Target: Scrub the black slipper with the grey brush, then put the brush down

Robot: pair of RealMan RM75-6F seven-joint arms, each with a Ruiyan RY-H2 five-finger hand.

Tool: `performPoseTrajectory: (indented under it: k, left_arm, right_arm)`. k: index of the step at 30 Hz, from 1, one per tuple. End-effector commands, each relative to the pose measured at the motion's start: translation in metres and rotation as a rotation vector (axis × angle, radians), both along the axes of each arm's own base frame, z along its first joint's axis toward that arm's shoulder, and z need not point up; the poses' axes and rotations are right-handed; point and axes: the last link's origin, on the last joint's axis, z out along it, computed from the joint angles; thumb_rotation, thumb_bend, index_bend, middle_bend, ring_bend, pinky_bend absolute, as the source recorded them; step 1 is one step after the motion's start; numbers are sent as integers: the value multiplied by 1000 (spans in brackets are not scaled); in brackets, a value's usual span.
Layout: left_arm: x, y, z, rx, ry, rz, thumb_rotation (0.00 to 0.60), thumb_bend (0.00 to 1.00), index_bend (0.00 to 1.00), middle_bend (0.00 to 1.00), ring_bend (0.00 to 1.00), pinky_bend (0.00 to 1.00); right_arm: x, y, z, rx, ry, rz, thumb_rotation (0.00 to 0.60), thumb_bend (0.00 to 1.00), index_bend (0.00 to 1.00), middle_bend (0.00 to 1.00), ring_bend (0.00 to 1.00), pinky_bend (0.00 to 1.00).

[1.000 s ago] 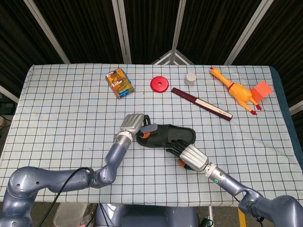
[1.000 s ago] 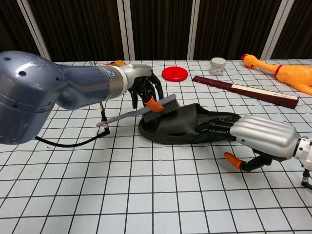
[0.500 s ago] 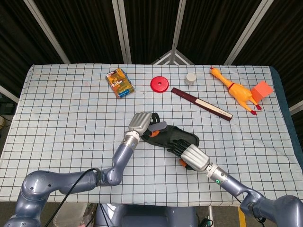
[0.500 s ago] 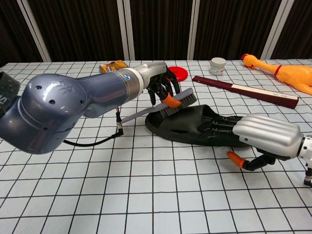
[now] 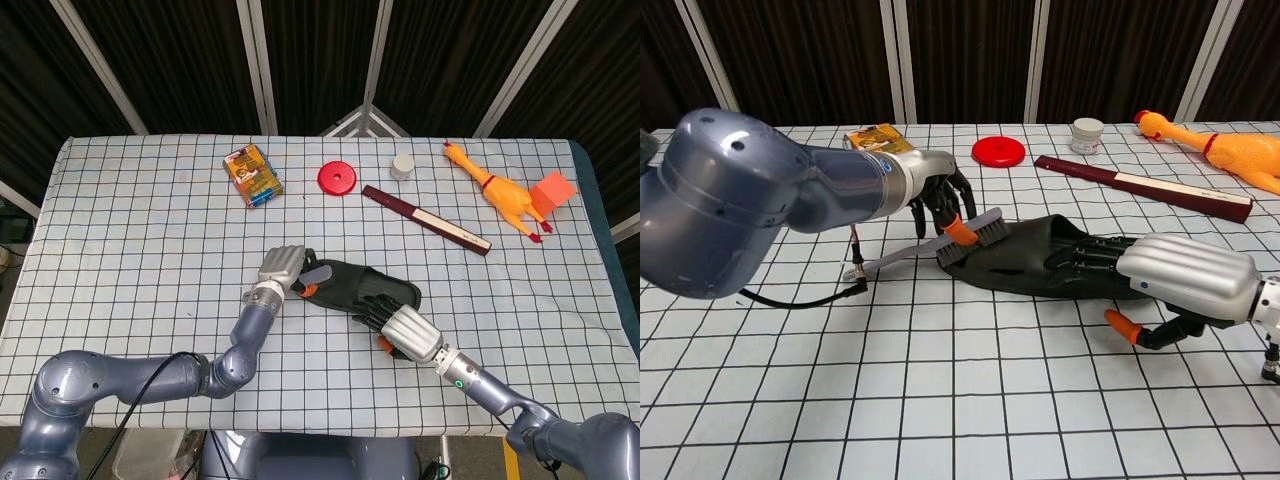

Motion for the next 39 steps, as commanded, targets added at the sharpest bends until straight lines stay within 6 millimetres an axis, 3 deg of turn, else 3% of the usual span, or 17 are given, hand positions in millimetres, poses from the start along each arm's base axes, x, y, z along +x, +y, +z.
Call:
performPoseTrajectory:
  k: [1, 9, 18, 23, 28, 32, 35, 39]
  left_arm:
    - [18, -1, 17, 2, 27, -1, 600, 547, 679, 651, 507, 541]
    - [36, -17, 56, 62, -206, -120, 600, 544, 683, 653, 509, 545]
    - [20, -39, 104, 49, -145, -124, 600, 544, 681, 655, 510, 547]
    - [-7, -43, 118, 33, -10, -75, 600, 545, 682, 655, 510, 550]
    - [-35, -45, 118, 42, 89, -56, 600, 545, 682, 655, 510, 551]
    - [-61, -48, 113, 47, 138, -44, 600, 545, 683, 656, 510, 551]
    - [-85, -52, 107, 48, 172, -45, 600, 543, 683, 656, 510, 552]
    - [-118, -61, 100, 40, 233, -72, 600, 544, 685, 656, 510, 555]
  right_arm:
    - [1, 1, 0, -3, -1, 4, 600, 694, 193, 136, 96, 163]
    - [1, 2, 7, -29, -4, 11, 600, 695, 193, 136, 96, 163]
    - [-1, 3, 18, -55, -3, 8, 600, 694, 193, 137, 96, 163]
    - [-8, 7, 30, -106, -3, -13, 600, 675, 176, 136, 82, 163]
    - [-20, 9, 40, -168, 37, -60, 600, 426, 23, 97, 12, 134]
    - [-25, 15, 53, -226, 41, -89, 600, 402, 0, 67, 0, 111]
    - [-32, 18, 76, -309, 34, -104, 600, 402, 0, 60, 0, 93]
    - [-48, 26, 124, -455, 10, -170, 600, 402, 0, 56, 0, 66]
